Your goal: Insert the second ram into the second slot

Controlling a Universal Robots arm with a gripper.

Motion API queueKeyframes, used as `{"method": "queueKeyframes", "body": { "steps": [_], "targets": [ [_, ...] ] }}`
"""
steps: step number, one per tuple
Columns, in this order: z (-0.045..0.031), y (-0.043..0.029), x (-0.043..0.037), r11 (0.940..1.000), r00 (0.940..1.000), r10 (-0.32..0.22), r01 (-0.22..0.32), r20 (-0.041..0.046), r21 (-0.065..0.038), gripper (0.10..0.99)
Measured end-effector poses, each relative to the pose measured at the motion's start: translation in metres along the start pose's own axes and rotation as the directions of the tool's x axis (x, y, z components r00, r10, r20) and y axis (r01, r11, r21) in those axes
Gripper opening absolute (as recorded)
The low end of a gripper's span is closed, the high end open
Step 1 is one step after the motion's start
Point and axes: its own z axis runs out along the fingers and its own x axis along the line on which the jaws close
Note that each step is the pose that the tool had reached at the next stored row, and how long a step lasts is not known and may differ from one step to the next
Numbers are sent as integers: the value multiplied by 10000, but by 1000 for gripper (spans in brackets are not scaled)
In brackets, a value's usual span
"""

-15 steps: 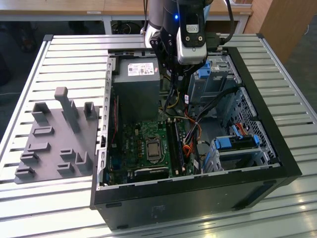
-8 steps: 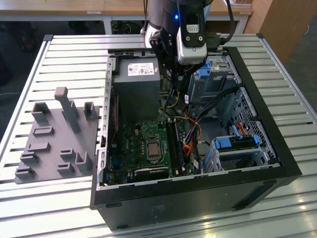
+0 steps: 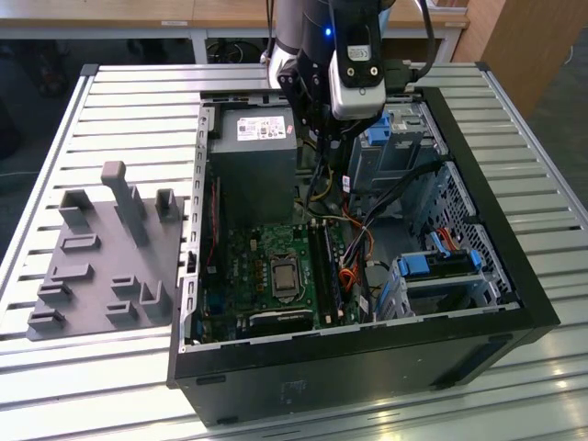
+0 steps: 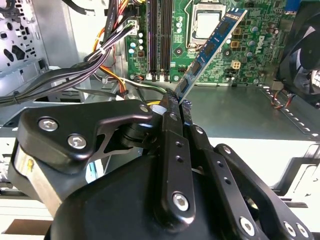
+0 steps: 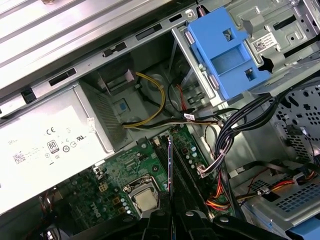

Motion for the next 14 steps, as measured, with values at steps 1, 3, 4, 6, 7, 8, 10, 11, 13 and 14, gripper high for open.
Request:
{"method": "queueKeyframes", "body": {
  "steps": [1, 3, 4, 6, 7, 8, 10, 11, 13, 14],
  "targets": [
    [0, 0, 0, 10000, 10000, -70, 70, -2, -2, 137],
    [0, 0, 0, 9998, 9998, -208, 208, -8, -4, 137],
    [0, 0, 0, 9997, 9997, -258, 258, -10, -4, 137],
    [0, 0, 0, 9995, 9995, -331, 331, -12, -6, 137],
    [0, 0, 0, 9994, 9994, -357, 357, -13, -7, 137],
    [0, 0, 0, 9993, 9993, -378, 378, -14, -7, 137],
    [0, 0, 0, 9991, 9991, -417, 417, -15, -8, 137],
    [0, 0, 0, 9990, 9990, -436, 436, -16, -8, 137],
    [0, 0, 0, 9989, 9989, -474, 474, -18, -9, 137],
    [0, 0, 0, 9988, 9988, -492, 492, -18, -9, 137]
  ]
}}
